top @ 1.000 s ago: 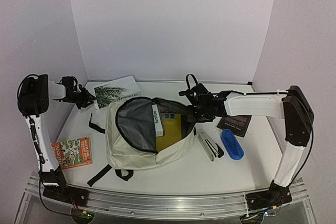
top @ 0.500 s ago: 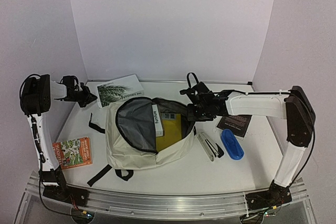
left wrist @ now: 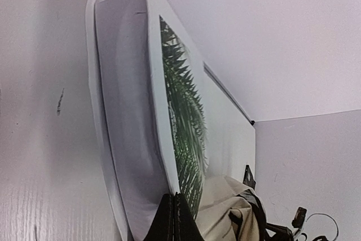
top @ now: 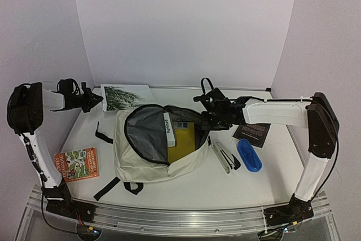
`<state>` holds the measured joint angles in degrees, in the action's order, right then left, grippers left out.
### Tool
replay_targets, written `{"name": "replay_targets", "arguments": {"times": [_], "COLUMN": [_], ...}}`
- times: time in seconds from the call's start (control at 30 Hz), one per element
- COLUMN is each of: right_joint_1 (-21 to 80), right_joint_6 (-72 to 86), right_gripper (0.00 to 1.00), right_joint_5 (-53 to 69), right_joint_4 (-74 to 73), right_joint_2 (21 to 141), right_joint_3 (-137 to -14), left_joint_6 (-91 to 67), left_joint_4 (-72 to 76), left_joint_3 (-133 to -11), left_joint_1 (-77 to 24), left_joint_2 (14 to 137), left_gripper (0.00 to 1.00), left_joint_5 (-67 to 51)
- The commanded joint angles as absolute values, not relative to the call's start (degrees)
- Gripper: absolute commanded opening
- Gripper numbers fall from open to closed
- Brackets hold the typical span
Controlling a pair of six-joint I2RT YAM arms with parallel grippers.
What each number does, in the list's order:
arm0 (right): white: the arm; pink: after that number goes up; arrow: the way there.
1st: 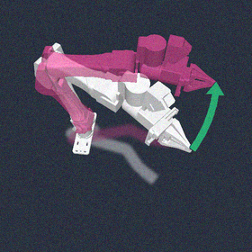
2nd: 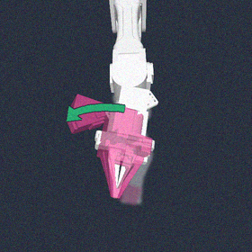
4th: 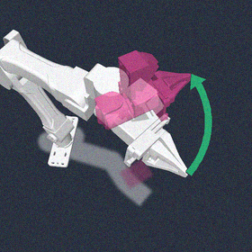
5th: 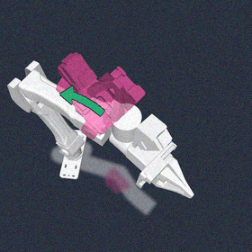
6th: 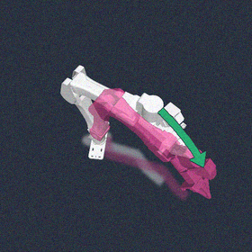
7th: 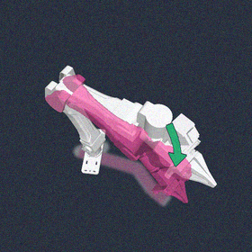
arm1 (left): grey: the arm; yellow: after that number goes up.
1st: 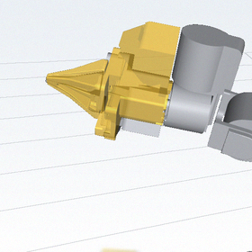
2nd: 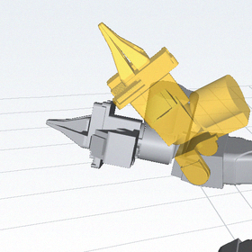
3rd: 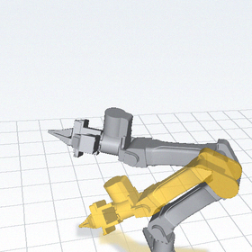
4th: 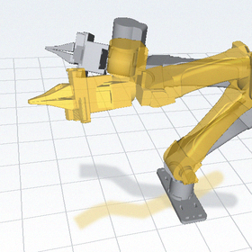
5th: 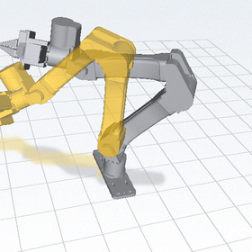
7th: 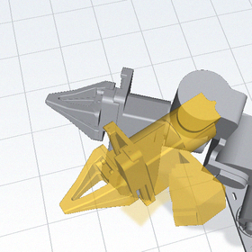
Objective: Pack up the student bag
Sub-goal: Adjust the book at the center of the board.
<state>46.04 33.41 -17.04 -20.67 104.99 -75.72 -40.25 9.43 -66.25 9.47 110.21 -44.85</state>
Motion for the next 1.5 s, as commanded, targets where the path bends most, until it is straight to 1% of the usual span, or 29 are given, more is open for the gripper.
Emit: {"name": "replay_targets", "arguments": {"times": [0.0, 0.2, 0.47, 0.7, 0.87, 1.0, 1.17, 1.27, 1.33, 1.37, 1.47], "right_joint_1": [46.0, 46.0, 45.9, 46.0, 46.0, 46.0, 46.0, 46.0, 46.0, 46.0, 45.9], "right_joint_6": [33.0, 32.8, 32.6, 32.5, 32.6, 32.8, 33.0, 33.2, 33.2, 33.2, 33.2], "right_gripper": [0.10, 0.10, 0.10, 0.09, 0.09, 0.09, 0.09, 0.09, 0.09, 0.09, 0.09], "right_joint_5": [-18.0, -17.7, -16.7, -15.2, -14.6, -14.1, -13.7, -13.6, -13.6, -13.6, -13.5], "right_joint_4": [-21.1, -21.0, -20.6, -19.7, -19.2, -18.6, -18.1, -17.9, -17.6, -17.6, -17.2], "right_joint_2": [103.7, 104.0, 104.6, 105.1, 104.8, 104.6, 104.4, 104.2, 104.2, 104.2, 104.2], "right_joint_3": [-77.2, -77.3, -77.3, -77.4, -76.8, -76.1, -75.3, -74.8, -74.4, -74.3, -74.2], "left_joint_6": [-43.5, -45.0, -43.1, -46.0, -46.0, -46.9, -47.7, -46.9, -46.8, -46.9, -46.9], "left_joint_4": [16.2, 13.4, 0.9, -7.6, -16.1, -19.3, -20.1, -23.2, -25.1, -25.6, -26.3], "left_joint_3": [-62.2, -55.5, -45.5, -35.5, -33.8, -32.9, -31.3, -31.6, -31.5, -31.4, -31.1], "left_joint_1": [9.5, 9.5, 9.5, 9.5, 9.5, 9.5, 9.5, 9.6, 9.5, 9.5, 9.5], "left_joint_2": [101.2, 92.2, 75.1, 62.6, 54.8, 51.4, 53.1, 54.9, 55.1, 55.1, 55.2], "left_gripper": [0.00, 0.00, 0.00, 0.00, 0.00, 0.00, 0.00, 0.00, 0.03, 0.08, 0.30], "left_joint_5": [-45.8, -43.1, -34.4, -30.6, -25.0, -22.0, -26.0, -27.0, -26.6, -26.1, -25.4]}}
